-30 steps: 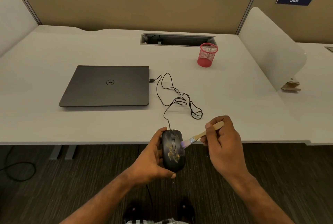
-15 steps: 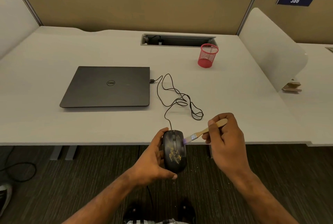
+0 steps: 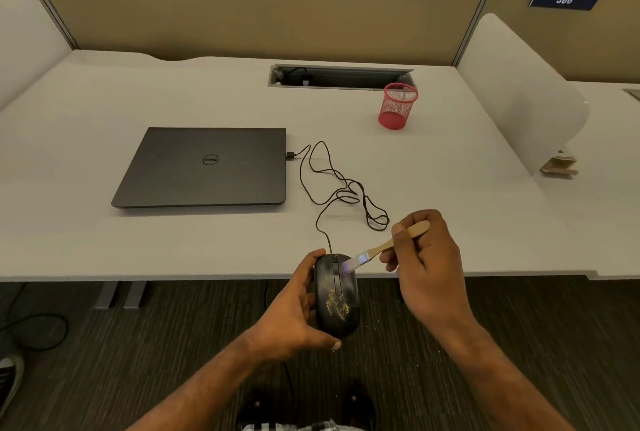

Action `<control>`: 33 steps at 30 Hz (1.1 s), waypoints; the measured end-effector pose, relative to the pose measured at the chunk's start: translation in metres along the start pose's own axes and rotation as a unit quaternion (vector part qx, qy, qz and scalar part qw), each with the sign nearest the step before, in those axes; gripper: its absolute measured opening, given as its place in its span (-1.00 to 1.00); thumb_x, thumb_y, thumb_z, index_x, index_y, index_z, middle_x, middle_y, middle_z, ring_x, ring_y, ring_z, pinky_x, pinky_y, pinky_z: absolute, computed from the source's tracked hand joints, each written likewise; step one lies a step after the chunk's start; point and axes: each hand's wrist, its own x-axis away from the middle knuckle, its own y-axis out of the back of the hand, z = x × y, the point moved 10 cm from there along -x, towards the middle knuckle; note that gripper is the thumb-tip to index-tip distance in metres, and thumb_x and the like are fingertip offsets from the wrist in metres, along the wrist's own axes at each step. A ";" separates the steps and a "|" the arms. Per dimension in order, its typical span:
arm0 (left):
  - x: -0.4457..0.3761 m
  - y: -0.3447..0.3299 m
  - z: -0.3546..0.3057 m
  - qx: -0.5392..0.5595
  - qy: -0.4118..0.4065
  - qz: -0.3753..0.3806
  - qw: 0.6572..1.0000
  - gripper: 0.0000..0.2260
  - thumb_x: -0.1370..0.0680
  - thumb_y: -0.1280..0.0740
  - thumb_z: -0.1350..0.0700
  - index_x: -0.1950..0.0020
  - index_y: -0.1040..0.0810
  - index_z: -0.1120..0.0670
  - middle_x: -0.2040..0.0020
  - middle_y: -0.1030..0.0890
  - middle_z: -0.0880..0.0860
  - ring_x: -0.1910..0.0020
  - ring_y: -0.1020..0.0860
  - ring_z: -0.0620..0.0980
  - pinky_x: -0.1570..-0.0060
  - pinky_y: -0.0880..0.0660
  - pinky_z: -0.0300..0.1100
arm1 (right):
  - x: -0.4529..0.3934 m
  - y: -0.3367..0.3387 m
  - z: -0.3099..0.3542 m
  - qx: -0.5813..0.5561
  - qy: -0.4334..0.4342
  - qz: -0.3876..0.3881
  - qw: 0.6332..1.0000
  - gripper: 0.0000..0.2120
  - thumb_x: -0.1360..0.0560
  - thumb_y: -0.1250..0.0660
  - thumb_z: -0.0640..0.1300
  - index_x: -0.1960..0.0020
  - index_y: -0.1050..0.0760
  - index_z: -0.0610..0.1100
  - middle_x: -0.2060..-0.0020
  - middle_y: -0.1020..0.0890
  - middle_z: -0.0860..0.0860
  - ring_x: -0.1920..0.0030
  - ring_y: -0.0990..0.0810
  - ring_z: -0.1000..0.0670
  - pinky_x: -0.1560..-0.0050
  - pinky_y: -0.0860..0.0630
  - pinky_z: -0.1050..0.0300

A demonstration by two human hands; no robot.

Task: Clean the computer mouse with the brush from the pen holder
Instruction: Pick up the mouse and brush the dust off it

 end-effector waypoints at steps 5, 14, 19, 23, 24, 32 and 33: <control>0.000 0.000 -0.001 -0.002 -0.001 -0.003 1.000 0.13 -0.22 -0.58 0.41 -0.57 -0.07 -0.21 -0.51 -0.32 0.03 -0.42 -0.48 0.11 -0.25 -0.54 0.24 | 0.000 0.000 -0.005 0.048 0.005 0.005 0.999 -0.96 -0.61 -0.22 -0.12 0.02 -0.40 -0.02 0.33 -0.61 0.03 0.29 -0.65 0.04 0.30 -0.63 -0.04; -0.001 -0.001 0.001 -0.006 -0.003 -0.001 1.000 0.12 -0.23 -0.59 0.39 -0.56 -0.08 -0.25 -0.50 -0.32 -0.01 -0.41 -0.49 0.05 -0.24 -0.56 0.17 | -0.003 -0.002 0.003 0.008 0.016 -0.004 1.000 -0.95 -0.61 -0.21 -0.08 0.03 -0.40 0.02 0.34 -0.61 0.03 0.30 -0.65 0.05 0.31 -0.63 0.02; 0.001 0.002 0.002 -0.007 -0.007 -0.007 1.000 0.13 -0.24 -0.57 0.45 -0.57 -0.08 -0.23 -0.50 -0.33 0.01 -0.40 -0.50 0.07 -0.23 -0.57 0.18 | -0.004 0.000 -0.011 0.051 -0.004 0.003 0.999 -0.96 -0.62 -0.22 -0.13 0.01 -0.40 -0.04 0.33 -0.61 0.02 0.29 -0.64 0.07 0.29 -0.64 -0.03; 0.001 0.003 0.001 -0.005 -0.013 -0.008 1.000 0.12 -0.23 -0.59 0.42 -0.55 -0.10 -0.27 -0.50 -0.33 -0.02 -0.39 -0.51 0.05 -0.21 -0.58 0.14 | -0.009 0.008 -0.011 0.028 -0.012 -0.012 0.999 -0.96 -0.62 -0.22 -0.12 0.01 -0.40 -0.02 0.34 -0.62 0.01 0.30 -0.65 0.06 0.31 -0.64 0.02; 0.001 0.002 0.001 -0.004 -0.014 -0.005 1.000 0.12 -0.23 -0.59 0.42 -0.54 -0.10 -0.27 -0.49 -0.33 -0.03 -0.39 -0.50 0.03 -0.21 -0.59 0.11 | -0.010 0.007 -0.009 0.016 -0.010 -0.013 1.000 -0.96 -0.61 -0.22 -0.12 0.02 -0.40 -0.03 0.35 -0.62 0.01 0.31 -0.65 0.05 0.33 -0.63 0.06; 0.001 0.001 0.000 -0.005 -0.017 0.002 1.000 0.12 -0.25 -0.58 0.43 -0.56 -0.08 -0.25 -0.50 -0.32 -0.01 -0.40 -0.49 0.03 -0.22 -0.58 0.11 | -0.016 -0.004 -0.016 0.047 -0.020 0.004 0.999 -0.97 -0.63 -0.22 -0.16 0.00 -0.40 -0.09 0.30 -0.62 -0.01 0.30 -0.64 0.09 0.28 -0.63 0.06; 0.001 0.002 0.000 -0.004 -0.016 0.002 1.000 0.12 -0.25 -0.58 0.43 -0.56 -0.08 -0.26 -0.50 -0.32 -0.01 -0.40 -0.50 0.04 -0.22 -0.58 0.11 | -0.018 -0.001 -0.016 0.048 -0.019 -0.001 0.999 -0.97 -0.63 -0.22 -0.15 0.00 -0.40 -0.08 0.30 -0.62 -0.01 0.30 -0.64 0.09 0.28 -0.64 0.05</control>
